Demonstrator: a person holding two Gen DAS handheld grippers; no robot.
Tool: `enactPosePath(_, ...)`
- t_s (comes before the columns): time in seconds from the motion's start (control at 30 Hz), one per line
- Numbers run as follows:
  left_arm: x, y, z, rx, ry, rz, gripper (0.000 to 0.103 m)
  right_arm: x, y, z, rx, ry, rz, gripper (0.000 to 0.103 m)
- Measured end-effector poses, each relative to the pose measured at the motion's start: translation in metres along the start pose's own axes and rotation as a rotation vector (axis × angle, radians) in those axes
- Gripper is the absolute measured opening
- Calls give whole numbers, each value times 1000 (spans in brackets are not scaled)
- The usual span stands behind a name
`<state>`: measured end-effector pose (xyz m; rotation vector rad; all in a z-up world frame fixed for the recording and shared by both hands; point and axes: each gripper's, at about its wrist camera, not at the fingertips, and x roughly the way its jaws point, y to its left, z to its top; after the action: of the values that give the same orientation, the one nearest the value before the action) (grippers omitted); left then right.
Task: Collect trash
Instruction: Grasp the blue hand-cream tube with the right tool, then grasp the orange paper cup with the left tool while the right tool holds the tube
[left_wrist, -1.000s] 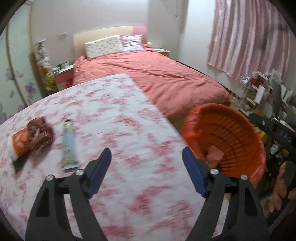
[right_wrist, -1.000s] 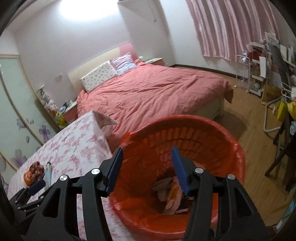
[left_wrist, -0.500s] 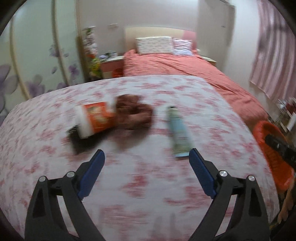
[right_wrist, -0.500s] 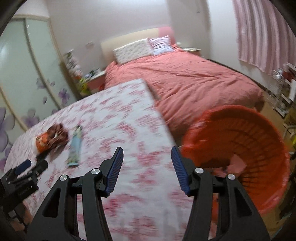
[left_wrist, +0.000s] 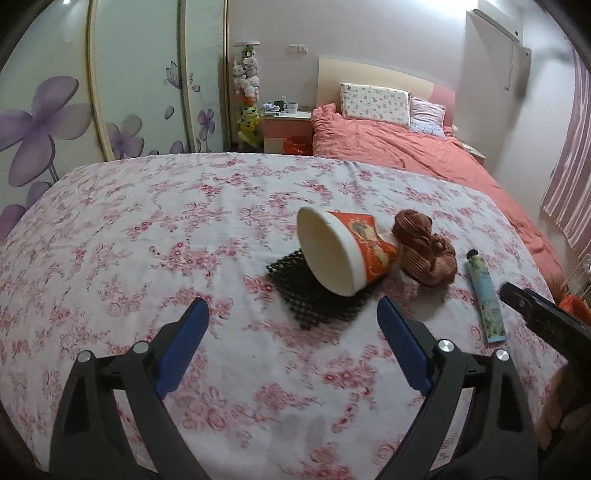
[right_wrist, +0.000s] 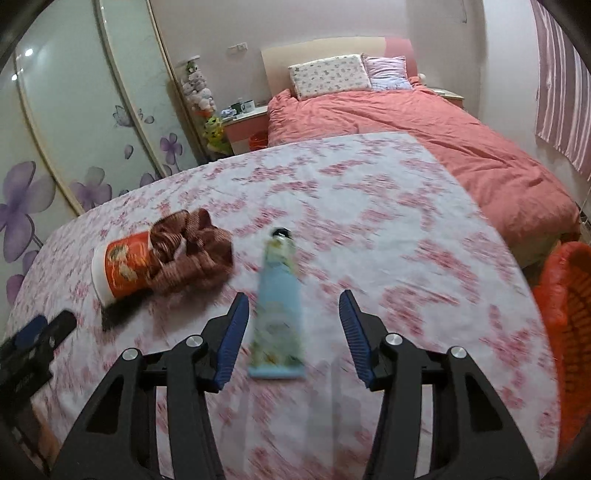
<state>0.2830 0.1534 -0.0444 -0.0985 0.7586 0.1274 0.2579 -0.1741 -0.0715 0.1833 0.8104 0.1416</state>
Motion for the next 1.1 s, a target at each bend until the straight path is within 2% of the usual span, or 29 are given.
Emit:
enactPosePath(0.2,6,7,1,-19,5,-34,88,26,10,5,-18,32,-47,45)
enactPosePath(0.27,9,7,1,-23,10,-46,87,33,9,5,-11,66,-49,35)
enactPosePath(0.33,12,6,2,-26,16,-56,85,29,6,5,-2,57,-46,30)
enactPosePath(0.6,18,-7,3,-32,29,-107,78,6,-25,-9,2,50,-130,30)
enactPosePath(0.7,22,-14,7,-33,27,-117,72,-1,-41,-14,24,47,-160,30)
enactPosePath(0.83,31,-25,13,-28,34,-116,66,-4,-51,-16,43,44,-143,30)
enactPosePath(1.1,54,-38,21,-14,63,-128,47,-2,-52,-17,54,47,-125,31)
